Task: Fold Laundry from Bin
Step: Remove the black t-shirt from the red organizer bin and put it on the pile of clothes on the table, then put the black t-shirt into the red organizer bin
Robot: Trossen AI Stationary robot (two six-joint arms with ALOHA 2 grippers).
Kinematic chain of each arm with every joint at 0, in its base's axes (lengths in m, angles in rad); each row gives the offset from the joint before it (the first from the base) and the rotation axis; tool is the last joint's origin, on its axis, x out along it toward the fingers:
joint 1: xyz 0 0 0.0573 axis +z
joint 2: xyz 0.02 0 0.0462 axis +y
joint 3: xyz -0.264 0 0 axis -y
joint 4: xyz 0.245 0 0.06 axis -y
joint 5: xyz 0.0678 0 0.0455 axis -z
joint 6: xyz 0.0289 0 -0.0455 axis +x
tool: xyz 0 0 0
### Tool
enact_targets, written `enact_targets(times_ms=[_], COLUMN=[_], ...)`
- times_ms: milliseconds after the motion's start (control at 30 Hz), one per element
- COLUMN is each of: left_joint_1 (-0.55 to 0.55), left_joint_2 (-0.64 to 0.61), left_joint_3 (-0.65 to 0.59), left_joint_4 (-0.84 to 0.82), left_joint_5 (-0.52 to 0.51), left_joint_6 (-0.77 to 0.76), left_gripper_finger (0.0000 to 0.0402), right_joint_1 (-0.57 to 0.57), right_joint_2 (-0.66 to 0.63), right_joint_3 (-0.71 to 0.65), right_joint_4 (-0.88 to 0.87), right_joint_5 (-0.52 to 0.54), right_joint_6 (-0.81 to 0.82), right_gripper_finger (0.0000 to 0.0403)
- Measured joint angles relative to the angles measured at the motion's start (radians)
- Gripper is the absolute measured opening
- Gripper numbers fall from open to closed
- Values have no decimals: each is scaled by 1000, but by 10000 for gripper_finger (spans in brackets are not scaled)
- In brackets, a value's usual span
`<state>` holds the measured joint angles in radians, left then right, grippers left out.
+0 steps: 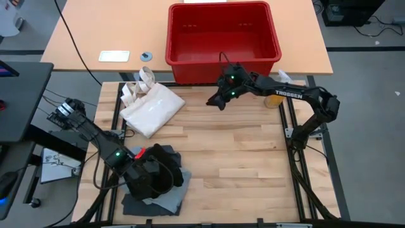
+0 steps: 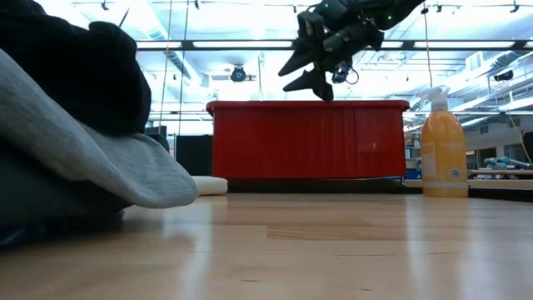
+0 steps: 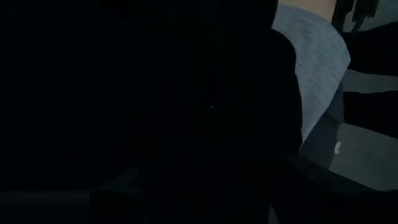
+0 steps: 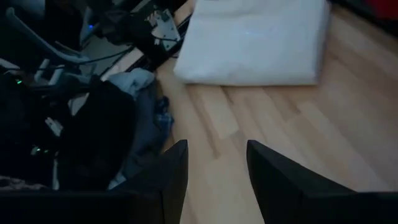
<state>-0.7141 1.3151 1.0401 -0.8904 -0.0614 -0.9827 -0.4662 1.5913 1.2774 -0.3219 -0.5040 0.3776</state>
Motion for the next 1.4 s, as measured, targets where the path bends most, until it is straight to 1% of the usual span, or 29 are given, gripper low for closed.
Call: enact_targets(times_ms=[100, 233, 300, 367, 467, 567, 633, 767, 900, 967, 1067, 1167, 1267, 1333, 1400], left_joint_1=[-6, -24, -33, -33, -35, -57, -79, -156, -281, -338, -400, -418, -414, -398, -378], left_joint_2=[0, 0, 0, 0, -9, -32, -42, -48, -43, -27, -6, 18, 52, 83, 116], left_joint_3=[0, 0, 0, 0, 17, 58, 89, 137, 130, 123, 108, 108, 110, 110, 110], left_joint_4=[-3, 9, 22, 43, 13, -57, -105, -114, -89, -143, -175, -107, -41, -47, -55], left_joint_5=[-3, -1, 28, 89, 163, 157, 114, 26, -135, -188, -218, -300, -385, -401, -400], left_joint_6=[2, 1, 0, -15, -52, -82, -104, -114, -111, -159, -234, -221, -111, -59, -55], left_gripper_finger=[251, 308, 336, 357, 371, 371, 368, 363, 355, 351, 346, 342, 336, 331, 324], right_joint_1=[36, 80, 97, 109, 118, 117, 112, 113, 138, 150, 170, 181, 185, 184, 184], right_joint_2=[0, 0, 0, 0, 0, 0, 0, 0, 0, 0, 0, 0, 0, 0, 0], right_joint_3=[0, 0, 0, 0, 0, 0, 0, 0, 0, 0, 0, 0, 0, 0, 0], right_joint_4=[-1, -1, -1, -1, -4, -16, -21, -14, -16, -16, -17, -17, -17, -16, -16], right_joint_5=[19, 59, 74, 90, 96, 96, 108, 140, 167, 173, 199, 235, 252, 253, 253], right_joint_6=[20, 25, 37, 44, 62, 86, 102, 117, 117, 117, 117, 117, 122, 127, 128], right_gripper_finger=[171, 171, 171, 171, 171, 171, 171, 171, 171, 171, 171, 171, 171, 171, 171])
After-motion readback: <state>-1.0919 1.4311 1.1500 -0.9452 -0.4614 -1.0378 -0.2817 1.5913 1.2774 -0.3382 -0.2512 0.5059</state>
